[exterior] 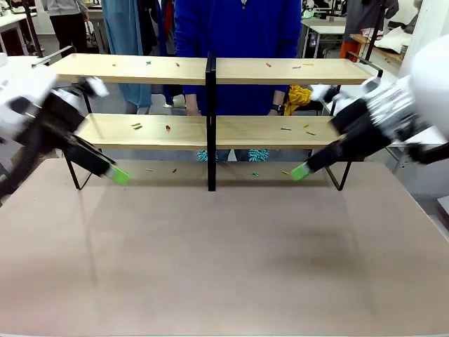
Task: Clean the shelves.
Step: Pick up the Duster when the human hands it over.
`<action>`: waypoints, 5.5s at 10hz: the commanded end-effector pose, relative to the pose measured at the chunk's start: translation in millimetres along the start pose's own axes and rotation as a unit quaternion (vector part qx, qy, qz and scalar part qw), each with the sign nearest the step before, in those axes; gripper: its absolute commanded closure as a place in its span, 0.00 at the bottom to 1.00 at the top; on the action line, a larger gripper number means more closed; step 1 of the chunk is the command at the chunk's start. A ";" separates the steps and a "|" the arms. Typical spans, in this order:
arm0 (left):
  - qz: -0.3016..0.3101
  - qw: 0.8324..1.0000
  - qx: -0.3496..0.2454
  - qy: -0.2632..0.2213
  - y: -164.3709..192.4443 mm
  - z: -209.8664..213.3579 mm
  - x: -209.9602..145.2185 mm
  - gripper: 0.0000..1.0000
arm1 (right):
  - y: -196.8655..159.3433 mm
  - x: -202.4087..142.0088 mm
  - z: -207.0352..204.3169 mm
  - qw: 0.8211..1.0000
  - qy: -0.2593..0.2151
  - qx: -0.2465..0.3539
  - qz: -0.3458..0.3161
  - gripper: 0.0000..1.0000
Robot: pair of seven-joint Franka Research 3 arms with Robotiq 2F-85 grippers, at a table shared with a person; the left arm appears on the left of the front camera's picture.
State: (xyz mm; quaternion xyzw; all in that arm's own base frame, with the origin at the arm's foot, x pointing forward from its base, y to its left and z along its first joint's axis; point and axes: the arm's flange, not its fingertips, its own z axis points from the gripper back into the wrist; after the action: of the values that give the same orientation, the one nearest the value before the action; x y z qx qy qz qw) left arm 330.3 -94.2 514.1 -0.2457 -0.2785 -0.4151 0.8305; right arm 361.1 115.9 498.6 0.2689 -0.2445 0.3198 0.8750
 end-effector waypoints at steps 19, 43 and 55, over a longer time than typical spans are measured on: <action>0.015 0.924 0.323 -0.203 -100.5 135.7 61.4 0.00 | 122.6 52.3 124.1 0.963 -0.178 -0.201 -0.008 0.00; -0.006 0.927 0.333 -0.170 -108.0 95.5 78.6 0.00 | 146.5 98.6 47.6 0.920 -0.168 -0.348 -0.064 0.00; 0.005 0.927 0.339 -0.161 -111.9 95.6 87.2 0.00 | 177.7 79.4 66.3 0.921 -0.193 -0.337 -0.037 0.00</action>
State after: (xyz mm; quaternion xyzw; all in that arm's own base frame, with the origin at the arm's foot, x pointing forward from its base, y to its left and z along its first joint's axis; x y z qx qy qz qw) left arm 256.7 -140.9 661.2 -0.0136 -0.5314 -0.2489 0.8096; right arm 290.5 225.0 658.0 0.0227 -0.4855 0.1313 0.8640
